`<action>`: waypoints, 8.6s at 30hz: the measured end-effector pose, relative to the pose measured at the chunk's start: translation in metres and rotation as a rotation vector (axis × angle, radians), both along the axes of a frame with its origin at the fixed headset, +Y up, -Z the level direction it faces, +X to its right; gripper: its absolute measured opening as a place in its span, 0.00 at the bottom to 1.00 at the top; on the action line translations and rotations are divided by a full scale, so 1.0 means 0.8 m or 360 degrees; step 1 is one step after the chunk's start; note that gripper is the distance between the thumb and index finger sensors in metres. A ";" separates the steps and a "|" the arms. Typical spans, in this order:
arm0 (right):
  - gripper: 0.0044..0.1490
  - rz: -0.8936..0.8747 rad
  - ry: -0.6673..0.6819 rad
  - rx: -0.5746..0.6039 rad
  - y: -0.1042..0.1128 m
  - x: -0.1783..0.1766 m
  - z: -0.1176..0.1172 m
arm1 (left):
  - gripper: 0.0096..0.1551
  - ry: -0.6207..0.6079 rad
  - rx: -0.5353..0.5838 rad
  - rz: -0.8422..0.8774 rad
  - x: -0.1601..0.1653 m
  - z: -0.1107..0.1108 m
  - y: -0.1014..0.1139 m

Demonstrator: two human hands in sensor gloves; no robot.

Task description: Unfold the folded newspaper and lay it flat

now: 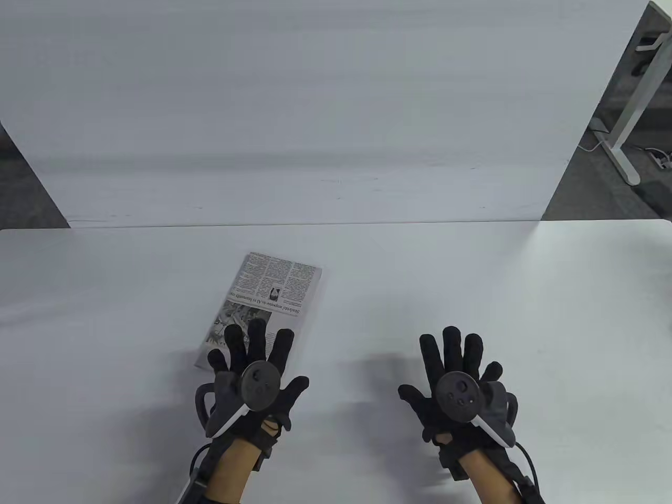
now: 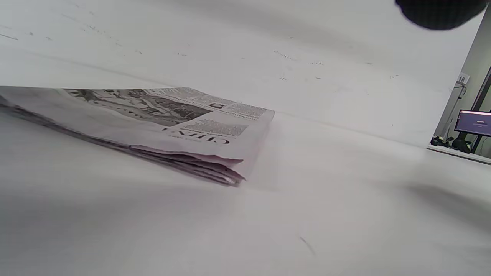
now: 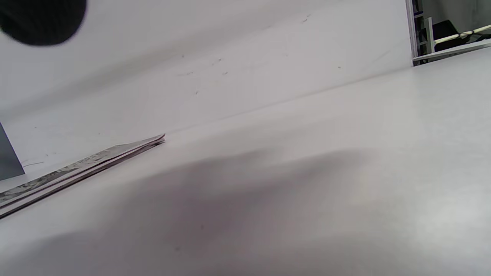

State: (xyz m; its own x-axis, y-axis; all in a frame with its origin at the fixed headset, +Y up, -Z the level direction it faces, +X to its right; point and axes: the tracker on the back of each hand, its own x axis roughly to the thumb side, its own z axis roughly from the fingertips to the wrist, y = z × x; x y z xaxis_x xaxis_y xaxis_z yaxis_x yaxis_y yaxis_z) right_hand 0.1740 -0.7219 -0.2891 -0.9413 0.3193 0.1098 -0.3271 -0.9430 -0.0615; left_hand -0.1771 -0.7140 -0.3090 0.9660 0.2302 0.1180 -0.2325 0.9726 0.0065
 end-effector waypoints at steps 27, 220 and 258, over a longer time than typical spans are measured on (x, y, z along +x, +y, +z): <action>0.57 -0.0151 -0.0047 -0.0098 -0.004 0.022 -0.013 | 0.50 0.0883 -0.0371 0.0095 -0.115 -0.090 -0.014; 0.29 -0.2445 -0.0050 -0.0707 -0.051 0.039 -0.012 | 0.46 -0.0456 0.0406 0.0939 0.010 0.009 0.027; 0.59 -0.2237 0.0211 -0.0972 -0.051 -0.004 -0.004 | 0.20 -0.0258 -0.0436 0.1774 0.079 0.001 -0.055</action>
State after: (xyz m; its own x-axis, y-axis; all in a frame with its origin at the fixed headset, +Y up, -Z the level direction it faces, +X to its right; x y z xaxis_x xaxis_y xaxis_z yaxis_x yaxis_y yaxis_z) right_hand 0.1710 -0.7625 -0.2925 0.1550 0.9386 -0.3082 -0.9173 0.2526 0.3079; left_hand -0.1139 -0.7576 -0.3084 0.1892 0.9813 0.0364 -0.9403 0.1918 -0.2812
